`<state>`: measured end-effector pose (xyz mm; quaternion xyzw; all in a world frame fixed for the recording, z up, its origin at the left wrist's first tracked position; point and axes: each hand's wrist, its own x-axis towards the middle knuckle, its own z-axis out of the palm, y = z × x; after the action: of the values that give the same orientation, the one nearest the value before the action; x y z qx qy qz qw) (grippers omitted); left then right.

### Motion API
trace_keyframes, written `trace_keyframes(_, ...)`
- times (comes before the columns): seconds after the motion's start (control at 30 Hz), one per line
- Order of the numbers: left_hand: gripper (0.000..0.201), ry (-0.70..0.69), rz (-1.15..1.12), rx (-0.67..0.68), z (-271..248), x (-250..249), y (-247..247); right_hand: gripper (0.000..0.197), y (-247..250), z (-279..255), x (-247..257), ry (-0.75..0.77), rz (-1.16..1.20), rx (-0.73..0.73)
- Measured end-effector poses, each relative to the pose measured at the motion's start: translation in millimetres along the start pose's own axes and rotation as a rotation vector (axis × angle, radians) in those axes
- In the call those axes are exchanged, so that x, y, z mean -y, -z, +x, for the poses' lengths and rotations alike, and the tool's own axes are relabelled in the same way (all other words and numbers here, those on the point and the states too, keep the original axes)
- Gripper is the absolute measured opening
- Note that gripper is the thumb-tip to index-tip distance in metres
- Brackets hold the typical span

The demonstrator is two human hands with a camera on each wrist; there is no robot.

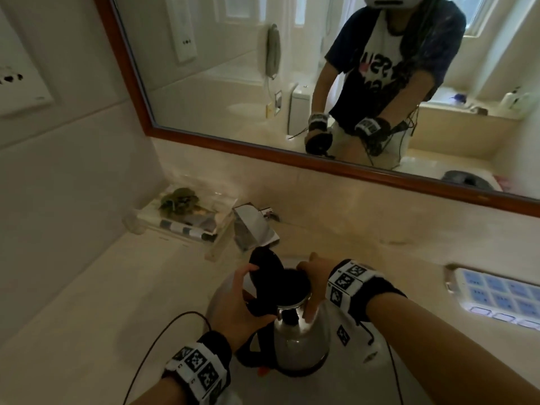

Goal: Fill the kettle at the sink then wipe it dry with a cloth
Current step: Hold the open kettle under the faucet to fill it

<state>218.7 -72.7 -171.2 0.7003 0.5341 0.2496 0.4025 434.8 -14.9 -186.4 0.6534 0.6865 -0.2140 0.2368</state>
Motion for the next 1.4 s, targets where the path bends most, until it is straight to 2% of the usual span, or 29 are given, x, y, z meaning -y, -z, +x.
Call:
trace_keyframes(0.03,0.077,0.013,0.004,-0.004,1.7,-0.1,1.0,0.079,4.1,-6.3,5.0,0.014,-0.001,0.019)
trace_keyframes(0.07,0.076,0.057,-0.049,-0.04,26.5,6.8,-6.8,0.086,19.5,12.2,1.9,0.069,-0.019,0.049)
trace_keyframes(0.1,0.076,0.076,-0.048,-0.023,22.8,2.9,-5.1,0.092,22.9,1.1,7.7,0.083,-0.011,0.034)
trace_keyframes(0.17,0.073,0.101,-0.063,0.007,20.6,3.9,-6.0,0.093,19.7,-7.8,12.3,0.103,0.035,-0.03)
trace_keyframes(0.23,0.074,0.118,-0.032,-0.02,26.6,10.3,-10.5,0.088,13.3,-4.2,10.3,0.135,0.074,-0.047)
trace_keyframes(0.33,0.081,0.131,0.019,-0.059,34.7,15.3,-12.3,0.101,19.4,-0.2,0.3,0.193,0.175,-0.051)
trace_keyframes(0.4,0.084,0.152,0.007,-0.083,37.3,17.4,-12.2,0.101,29.1,-4.3,-10.9,0.207,0.204,-0.135)
trace_keyframes(0.5,0.086,0.139,0.021,-0.097,40.5,22.3,-13.7,0.075,44.8,-6.5,-25.3,0.269,0.02,-0.414)
trace_keyframes(0.6,0.084,0.144,0.037,-0.091,41.5,26.1,-14.8,0.077,54.2,-1.7,-20.5,0.362,-0.15,-0.492)
trace_keyframes(0.77,0.078,0.134,0.057,-0.035,40.9,29.3,-12.0,0.087,59.3,13.5,-11.4,0.325,-0.354,-0.441)
trace_keyframes(0.9,0.077,0.118,0.058,-0.031,42.1,30.5,-10.9,0.078,54.1,20.9,-13.7,0.33,-0.378,-0.473)
trace_keyframes(1.03,0.077,0.112,0.056,-0.037,43.4,30.9,-10.2,0.075,56.0,25.6,-15.8,0.264,-0.249,-0.468)
trace_keyframes(1.17,0.08,0.091,0.037,-0.068,46.1,34.0,-10.8,0.077,50.9,20.3,-14.8,0.266,-0.139,-0.395)
trace_keyframes(1.3,0.084,0.09,0.043,-0.079,47.5,35.7,-13.0,0.075,29.9,0.8,-11.5,0.32,0.082,-0.225)
trace_keyframes(1.4,0.084,0.057,0.074,-0.071,45.5,37.1,-14.9,0.093,24.2,-4.1,-8.2,0.309,0.188,-0.076)
